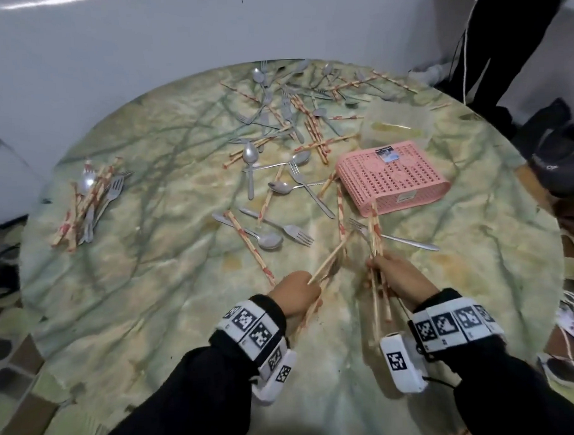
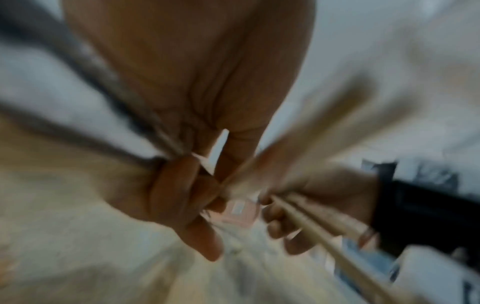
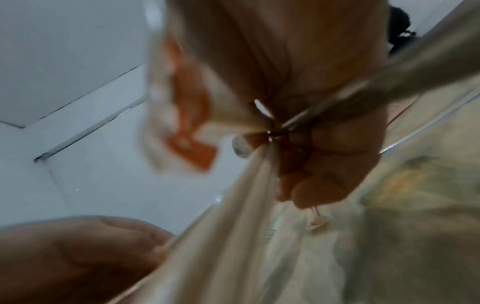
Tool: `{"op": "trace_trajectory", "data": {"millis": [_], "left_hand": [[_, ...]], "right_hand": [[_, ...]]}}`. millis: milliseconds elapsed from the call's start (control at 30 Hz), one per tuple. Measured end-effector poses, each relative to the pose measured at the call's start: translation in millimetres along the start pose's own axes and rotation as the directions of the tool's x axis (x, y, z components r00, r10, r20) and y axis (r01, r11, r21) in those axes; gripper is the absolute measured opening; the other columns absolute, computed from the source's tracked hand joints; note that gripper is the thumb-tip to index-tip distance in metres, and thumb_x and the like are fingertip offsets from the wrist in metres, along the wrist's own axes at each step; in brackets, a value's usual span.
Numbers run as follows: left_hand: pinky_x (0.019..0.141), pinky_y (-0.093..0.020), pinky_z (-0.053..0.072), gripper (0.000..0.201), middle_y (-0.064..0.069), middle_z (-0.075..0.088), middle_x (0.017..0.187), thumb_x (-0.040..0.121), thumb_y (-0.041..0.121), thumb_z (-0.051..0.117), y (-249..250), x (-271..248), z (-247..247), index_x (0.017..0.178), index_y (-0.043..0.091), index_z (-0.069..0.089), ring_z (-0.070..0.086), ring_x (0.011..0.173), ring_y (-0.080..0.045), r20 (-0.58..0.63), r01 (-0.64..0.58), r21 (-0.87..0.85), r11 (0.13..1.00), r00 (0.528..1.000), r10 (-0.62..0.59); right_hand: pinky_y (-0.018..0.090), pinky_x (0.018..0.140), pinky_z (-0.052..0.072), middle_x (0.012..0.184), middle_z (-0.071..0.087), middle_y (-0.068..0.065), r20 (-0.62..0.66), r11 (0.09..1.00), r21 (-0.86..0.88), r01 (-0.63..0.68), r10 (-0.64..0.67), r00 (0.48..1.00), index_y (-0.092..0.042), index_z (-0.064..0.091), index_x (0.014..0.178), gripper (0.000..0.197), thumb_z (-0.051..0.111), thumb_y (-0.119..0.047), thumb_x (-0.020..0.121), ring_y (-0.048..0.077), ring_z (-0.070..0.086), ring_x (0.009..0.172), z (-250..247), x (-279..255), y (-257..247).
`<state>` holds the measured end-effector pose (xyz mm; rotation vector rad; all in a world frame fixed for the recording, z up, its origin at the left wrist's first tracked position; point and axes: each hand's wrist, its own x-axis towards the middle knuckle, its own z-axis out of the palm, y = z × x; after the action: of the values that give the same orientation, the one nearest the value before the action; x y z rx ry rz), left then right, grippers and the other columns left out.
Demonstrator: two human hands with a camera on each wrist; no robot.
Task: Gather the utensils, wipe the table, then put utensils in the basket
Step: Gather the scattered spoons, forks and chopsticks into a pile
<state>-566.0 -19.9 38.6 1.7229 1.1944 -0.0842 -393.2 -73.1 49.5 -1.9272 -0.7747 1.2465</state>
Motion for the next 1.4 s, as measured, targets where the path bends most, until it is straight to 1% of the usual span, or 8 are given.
{"op": "trace_trajectory", "data": {"millis": [67,233,367,500,667,933,1100,1400], "left_hand": [[0.039,-0.016,0.032,0.019,-0.003,0.067,0.073,0.094,0.005,0.041,-5,-8,-9,0.077,0.013,0.046,0.05,0.044,-0.003,0.029,0.019,-0.24,0.971,0.999,-0.012],[0.04,-0.018,0.037,0.026,-0.004,0.05,0.063,0.095,-0.002,0.036,-8,-5,-40,0.077,0.013,0.046,0.048,0.054,-0.011,-0.186,-0.023,-0.559,0.829,0.977,-0.099],[0.052,-0.031,0.042,0.027,-0.013,0.056,0.072,0.093,0.011,0.033,-20,28,-55,0.102,0.0,0.056,0.051,0.059,-0.026,-0.469,-0.02,-0.64,0.768,0.801,-0.37],[0.076,-0.031,0.041,0.042,-0.019,0.06,0.106,0.096,0.033,0.041,-31,47,-58,0.109,-0.003,0.056,0.058,0.097,-0.037,-0.61,0.213,-0.483,0.849,0.614,-0.501],[0.069,-0.036,0.053,0.033,-0.02,0.066,0.093,0.082,0.028,0.064,-41,55,-54,0.095,-0.002,0.059,0.064,0.084,-0.035,-0.611,0.359,-0.282,0.89,0.648,-0.455],[0.064,-0.036,0.051,0.019,-0.017,0.06,0.082,0.08,0.013,0.058,-45,55,-60,0.087,-0.005,0.06,0.059,0.073,-0.033,-0.582,0.364,-0.287,0.886,0.669,-0.464],[0.074,-0.036,0.048,0.034,-0.021,0.063,0.1,0.091,0.024,0.048,-48,53,-64,0.105,-0.005,0.059,0.061,0.091,-0.036,-0.59,0.297,-0.28,0.913,0.697,-0.408],[0.062,-0.033,0.038,0.011,-0.019,0.058,0.085,0.095,0.017,0.04,-13,48,-58,0.092,0.007,0.042,0.051,0.074,-0.03,-0.649,0.011,-0.221,0.975,0.744,-0.155]], "right_hand": [[0.022,0.045,0.042,0.058,0.054,0.006,0.013,0.997,0.063,0.052,-0.053,0.998,-0.013,0.048,0.077,0.024,0.035,-0.007,0.096,0.013,0.054,0.043,1,8,-15],[0.015,0.037,0.04,0.058,0.047,0.002,0.016,0.989,0.103,0.107,-0.109,0.994,-0.016,0.051,0.089,0.014,0.042,-0.008,0.095,0.004,0.048,0.036,2,39,-40],[0.028,0.078,0.045,0.101,0.064,0.011,-0.125,0.964,-0.234,0.125,-0.157,0.98,-0.008,0.056,0.115,0.027,0.053,-0.019,0.091,0.024,0.06,0.092,19,81,-38],[0.033,0.077,0.045,0.111,0.061,0.021,-0.154,0.918,-0.395,0.046,-0.116,0.981,0.0,0.051,0.117,0.032,0.055,-0.008,0.086,0.033,0.059,0.099,31,103,-39],[0.031,0.074,0.044,0.11,0.06,0.02,-0.138,0.828,-0.561,-0.001,-0.092,0.986,0.003,0.048,0.113,0.029,0.057,-0.004,0.086,0.034,0.06,0.1,39,108,-38],[0.036,0.087,0.047,0.116,0.06,0.022,-0.074,0.674,-0.736,0.057,-0.164,0.984,0.006,0.054,0.111,0.024,0.054,0.0,0.088,0.034,0.059,0.109,43,106,-44],[0.037,0.088,0.049,0.113,0.062,0.022,-0.081,0.661,-0.75,0.038,-0.149,0.986,0.007,0.058,0.107,0.02,0.053,0.002,0.088,0.034,0.059,0.107,41,103,-44],[0.029,0.073,0.043,0.106,0.064,0.016,-0.019,0.649,-0.758,0.066,-0.123,0.992,0.001,0.06,0.098,0.019,0.058,-0.017,0.09,0.031,0.061,0.1,36,85,-44]]}}
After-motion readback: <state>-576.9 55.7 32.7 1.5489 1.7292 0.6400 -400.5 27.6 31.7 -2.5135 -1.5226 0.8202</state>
